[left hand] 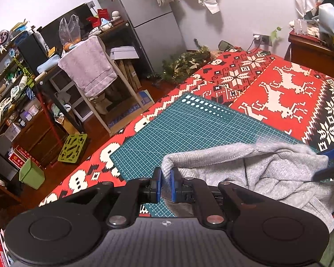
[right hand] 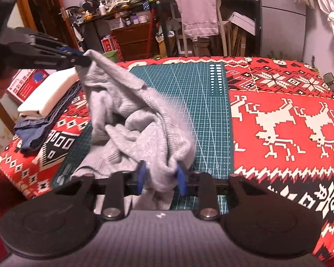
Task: Fold clothes
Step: 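Raise the shirt high with both grippers, shaking it out to hang open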
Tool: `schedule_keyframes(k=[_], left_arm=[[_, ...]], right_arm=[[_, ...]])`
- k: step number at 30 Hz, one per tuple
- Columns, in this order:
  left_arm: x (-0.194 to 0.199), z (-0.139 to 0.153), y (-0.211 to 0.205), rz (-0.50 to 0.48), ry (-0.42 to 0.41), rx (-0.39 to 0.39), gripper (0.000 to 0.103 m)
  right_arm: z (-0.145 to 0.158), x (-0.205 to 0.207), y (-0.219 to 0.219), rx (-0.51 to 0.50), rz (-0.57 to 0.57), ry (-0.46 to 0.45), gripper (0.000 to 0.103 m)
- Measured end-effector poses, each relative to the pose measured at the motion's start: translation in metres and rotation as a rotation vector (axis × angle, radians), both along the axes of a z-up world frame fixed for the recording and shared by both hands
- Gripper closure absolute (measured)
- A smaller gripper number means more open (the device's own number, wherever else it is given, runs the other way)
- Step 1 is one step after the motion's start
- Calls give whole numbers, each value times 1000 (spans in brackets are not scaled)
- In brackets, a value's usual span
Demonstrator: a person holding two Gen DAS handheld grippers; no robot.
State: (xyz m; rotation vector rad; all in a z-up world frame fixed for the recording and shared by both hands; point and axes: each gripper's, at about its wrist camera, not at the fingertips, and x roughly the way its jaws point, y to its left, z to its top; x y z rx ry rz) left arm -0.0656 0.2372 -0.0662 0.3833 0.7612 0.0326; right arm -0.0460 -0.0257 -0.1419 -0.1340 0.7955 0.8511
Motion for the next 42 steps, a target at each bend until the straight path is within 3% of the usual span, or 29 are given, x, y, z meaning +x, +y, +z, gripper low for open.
schedule_keyframes(k=[4, 8, 12, 19, 23, 32, 37, 42], left_arm=[[-4, 1, 3, 19, -15, 6, 95], [-11, 12, 4, 43, -61, 30, 95], [-23, 40, 3, 66, -148, 49, 95], [-54, 110, -1, 111, -345, 58, 95], [-76, 148, -9, 130, -460, 53, 95], [-135, 224, -37, 140, -670, 78, 96], [-171, 246, -53, 130, -730, 73, 96], [-193, 245, -60, 128, -732, 45, 96]], right_arm=[[2, 13, -3, 3, -53, -28, 94], [24, 31, -11, 17, -85, -116, 94], [67, 46, -13, 36, -99, -255, 95], [168, 49, -24, 117, -115, -482, 95], [225, 33, -35, 168, -111, -604, 95], [324, -35, -77, 270, -104, -763, 95], [356, -76, -104, 313, -97, -806, 95], [364, -112, -125, 322, -84, -808, 95]])
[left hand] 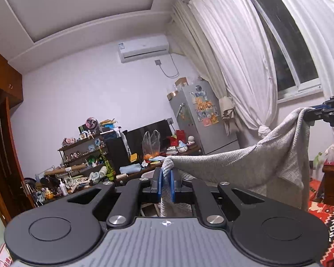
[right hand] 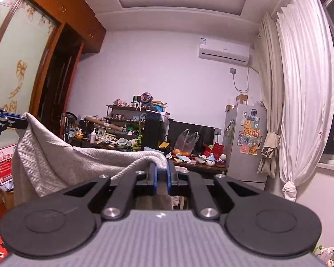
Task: Fold clothes
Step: 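Raise the shirt high with both grippers, shaking it out to hang open, then lower the hanging shirt onto the green mat with both grippers, spreading it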
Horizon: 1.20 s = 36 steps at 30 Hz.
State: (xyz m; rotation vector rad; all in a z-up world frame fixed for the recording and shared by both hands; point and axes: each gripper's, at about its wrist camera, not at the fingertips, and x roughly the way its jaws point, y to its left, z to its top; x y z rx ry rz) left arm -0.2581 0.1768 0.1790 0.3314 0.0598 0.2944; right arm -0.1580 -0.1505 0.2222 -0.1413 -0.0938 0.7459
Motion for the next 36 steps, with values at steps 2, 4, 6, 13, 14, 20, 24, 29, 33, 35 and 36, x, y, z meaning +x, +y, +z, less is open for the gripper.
schedule_keyframes(k=[2, 4, 6, 13, 14, 20, 24, 29, 33, 35, 36], left_arm=[[-6, -7, -4, -9, 17, -13, 96], [-7, -17, -6, -16, 40, -25, 96], [-2, -32, -6, -20, 70, -42, 96], [38, -103, 14, -12, 209, -167, 96], [44, -114, 20, -8, 226, -190, 96], [98, -176, 56, 22, 338, -306, 96], [141, -206, 76, 41, 407, -357, 96], [199, -239, 104, 65, 482, -401, 96], [243, -263, 124, 86, 538, -438, 96], [265, -276, 135, 104, 564, -451, 99], [275, -282, 139, 116, 576, -453, 102]], right_arm=[[-5, -11, -6, -6, 4, 11, 95], [-14, -19, -9, -15, 10, 33, 95], [-33, -23, -8, -39, 11, 57, 94], [-114, 7, 26, -170, 14, 203, 95], [-126, 14, 33, -192, 14, 225, 95], [-201, 82, 86, -303, 1, 360, 94], [-242, 132, 113, -362, -7, 435, 94], [-279, 206, 153, -403, -10, 525, 94], [-305, 267, 193, -437, -9, 577, 95], [-318, 295, 212, -451, -5, 606, 94], [-325, 307, 219, -457, -5, 622, 94]])
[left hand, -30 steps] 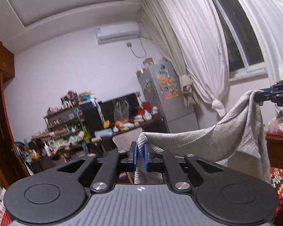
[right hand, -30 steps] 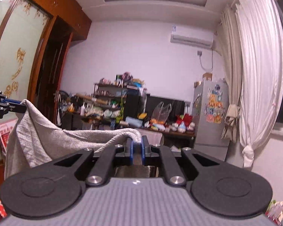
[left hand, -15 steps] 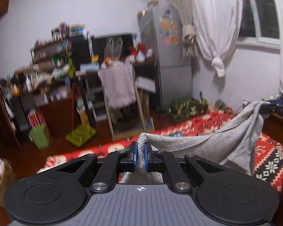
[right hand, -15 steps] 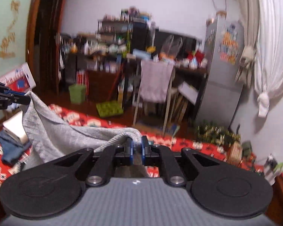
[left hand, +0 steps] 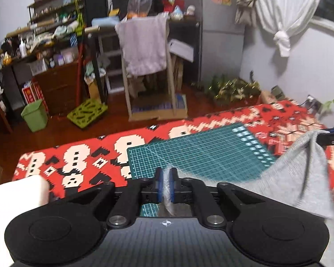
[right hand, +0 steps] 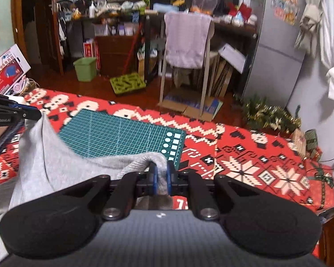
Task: Fold clothes
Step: 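Lower the hanging shirt onto the green mat with both grippers, spreading it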
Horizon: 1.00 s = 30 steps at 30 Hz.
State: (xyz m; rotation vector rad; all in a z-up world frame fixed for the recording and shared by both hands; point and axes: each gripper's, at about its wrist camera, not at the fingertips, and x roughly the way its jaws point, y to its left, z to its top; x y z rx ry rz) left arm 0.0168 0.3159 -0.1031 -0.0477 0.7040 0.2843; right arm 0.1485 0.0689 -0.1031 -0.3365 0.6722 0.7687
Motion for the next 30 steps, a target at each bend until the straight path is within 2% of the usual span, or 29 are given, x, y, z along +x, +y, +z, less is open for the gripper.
schedule_keyframes(k=[5, 11, 15, 19, 23, 28, 30], left_arm=[[36, -23, 24, 26, 46, -57, 103], [38, -38, 36, -71, 94, -148, 100], [18, -40, 37, -164, 96, -188, 94], [5, -47, 27, -266, 117, -155, 75], [10, -60, 23, -278, 138, -110, 75], [18, -71, 25, -317, 127, -152, 75], [17, -73, 24, -327, 120, -157, 82]], right_arm=[[-40, 41, 26, -42, -3, 59, 94], [-71, 54, 29, -68, 7, 112, 94], [-73, 50, 15, -49, 12, 133, 94], [-69, 47, 6, -32, 14, 138, 94], [-65, 43, 3, -36, 21, 129, 94], [-59, 38, 4, -41, 28, 115, 94], [-56, 35, 3, -40, 30, 113, 94]])
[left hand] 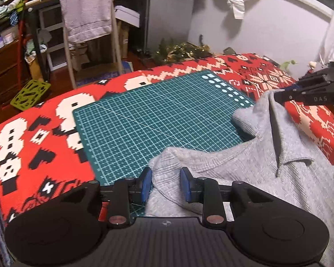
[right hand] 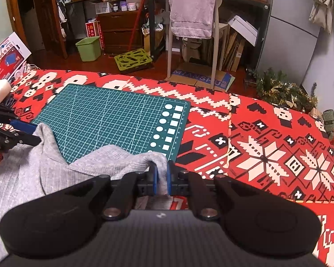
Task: Fold clothes
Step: 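Lower the hanging shirt onto the green mat with both grippers, spreading it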
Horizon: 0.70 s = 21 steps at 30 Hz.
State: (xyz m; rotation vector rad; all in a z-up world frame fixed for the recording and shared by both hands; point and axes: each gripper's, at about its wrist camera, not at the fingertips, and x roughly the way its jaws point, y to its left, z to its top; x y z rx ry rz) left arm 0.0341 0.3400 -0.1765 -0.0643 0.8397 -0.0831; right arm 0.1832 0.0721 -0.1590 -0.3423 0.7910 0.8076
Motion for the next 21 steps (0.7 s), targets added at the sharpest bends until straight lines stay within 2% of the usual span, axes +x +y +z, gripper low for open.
schedule_keyframes(k=[1, 3, 7, 14, 17, 21], left_arm=[[-2, 1, -1, 2, -6, -5, 92], [-7, 2, -3, 7, -20, -11, 94], [-30, 20, -16, 29, -69, 19, 94], [-87, 66, -33, 88, -134, -35, 94], [-101, 76, -35, 113, -127, -52, 94], [-96, 76, -26, 178, -95, -82, 94]], right_arm=[[2, -2, -1, 3, 1, 1, 94], [7, -9, -5, 6, 7, -3, 94], [26, -30, -20, 27, 23, -12, 94], [60, -74, -62, 86, 45, 59, 94], [67, -83, -76, 115, 38, 109, 94], [65, -73, -75, 132, 9, 154, 94]])
